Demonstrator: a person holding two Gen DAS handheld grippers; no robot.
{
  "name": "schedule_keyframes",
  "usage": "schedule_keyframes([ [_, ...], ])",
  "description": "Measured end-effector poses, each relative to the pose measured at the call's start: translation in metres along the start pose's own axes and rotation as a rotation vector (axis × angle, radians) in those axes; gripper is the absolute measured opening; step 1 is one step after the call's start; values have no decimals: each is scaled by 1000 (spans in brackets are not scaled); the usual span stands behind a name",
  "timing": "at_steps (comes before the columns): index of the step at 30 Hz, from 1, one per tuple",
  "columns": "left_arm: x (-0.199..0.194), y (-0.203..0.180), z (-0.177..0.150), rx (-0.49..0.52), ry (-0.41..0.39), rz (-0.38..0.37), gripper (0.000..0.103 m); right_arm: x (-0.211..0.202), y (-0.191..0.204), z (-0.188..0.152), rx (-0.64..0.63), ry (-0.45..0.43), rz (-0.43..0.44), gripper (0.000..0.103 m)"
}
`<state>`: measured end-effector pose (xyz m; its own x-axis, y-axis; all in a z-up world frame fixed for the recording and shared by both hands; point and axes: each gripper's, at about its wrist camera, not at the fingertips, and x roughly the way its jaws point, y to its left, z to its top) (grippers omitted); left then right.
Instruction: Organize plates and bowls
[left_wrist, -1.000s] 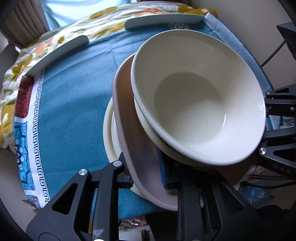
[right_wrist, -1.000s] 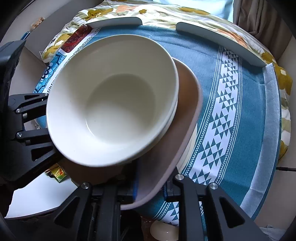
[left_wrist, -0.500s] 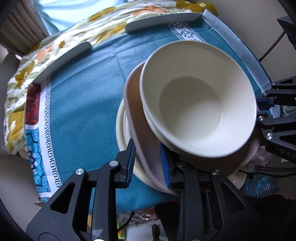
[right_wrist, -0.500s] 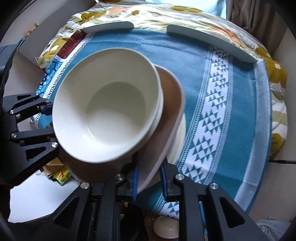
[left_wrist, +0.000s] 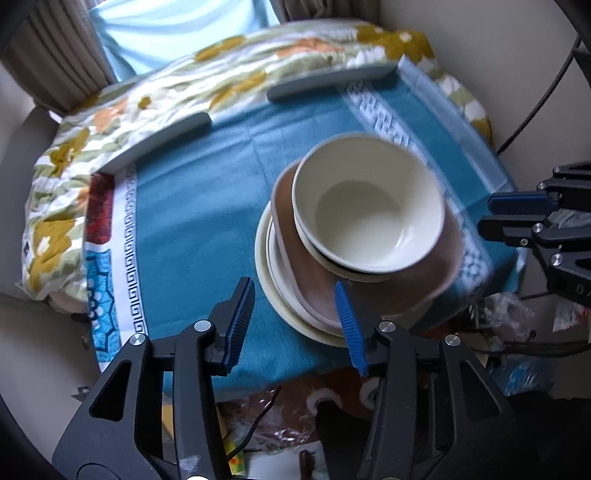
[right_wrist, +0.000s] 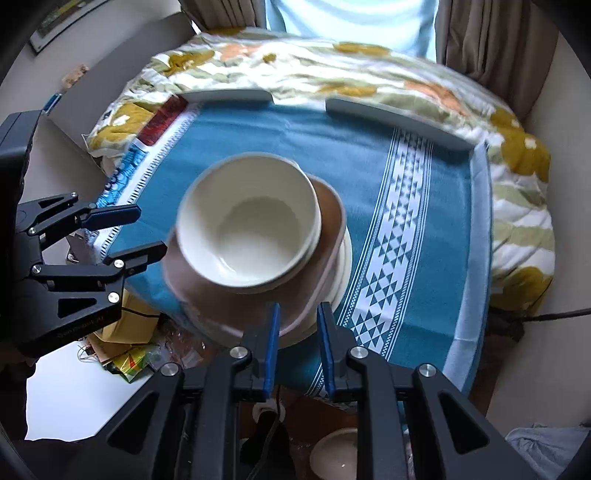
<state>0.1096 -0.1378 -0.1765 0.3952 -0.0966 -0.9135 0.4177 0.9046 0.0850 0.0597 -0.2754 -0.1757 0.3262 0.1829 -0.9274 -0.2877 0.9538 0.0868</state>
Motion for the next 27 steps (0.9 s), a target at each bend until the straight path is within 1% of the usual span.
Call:
schedule_keyframes([
  [2,-21,3,-4,-27,-40,-7,42,-16,6,-1,-6,-41,-9,18],
  [5,-60,8,-11,-76,-126,-35,42,-48,15,-6,11,-120,-15,18],
  [7,-91,13,-15,-104,-203,-39,42,-74,23,-8,27,-183,-29,18],
  [11,-149,20,-19,-142,-359,-31,44,-128,41,-14,44,-325,-86,19],
  [12,-168,22,-22,-152,-419,-32,47,-140,46,-16,48,-362,-99,26],
  [13,-180,22,-24,-158,-458,-29,57,-153,51,-18,54,-405,-118,44],
  [14,-195,24,-28,-165,-516,-23,66,-163,53,-20,63,-439,-129,56],
  [15,-209,24,-32,-165,-568,-14,88,-172,56,-21,76,-480,-134,78],
  [16,-219,25,-34,-165,-610,-3,103,-182,59,-24,90,-528,-137,91],
  [18,-238,26,-45,-164,-710,35,103,-195,62,-27,114,-592,-159,94],
  [20,-251,28,-52,-172,-768,68,103,-202,65,-30,144,-645,-194,94],
  [23,-259,34,-61,-194,-805,87,103,-208,68,-37,202,-708,-210,94],
  [24,-259,36,-63,-201,-811,89,103,-207,71,-40,212,-726,-231,94],
  [27,-257,40,-70,-221,-827,98,103,-206,78,-44,200,-747,-262,94],
])
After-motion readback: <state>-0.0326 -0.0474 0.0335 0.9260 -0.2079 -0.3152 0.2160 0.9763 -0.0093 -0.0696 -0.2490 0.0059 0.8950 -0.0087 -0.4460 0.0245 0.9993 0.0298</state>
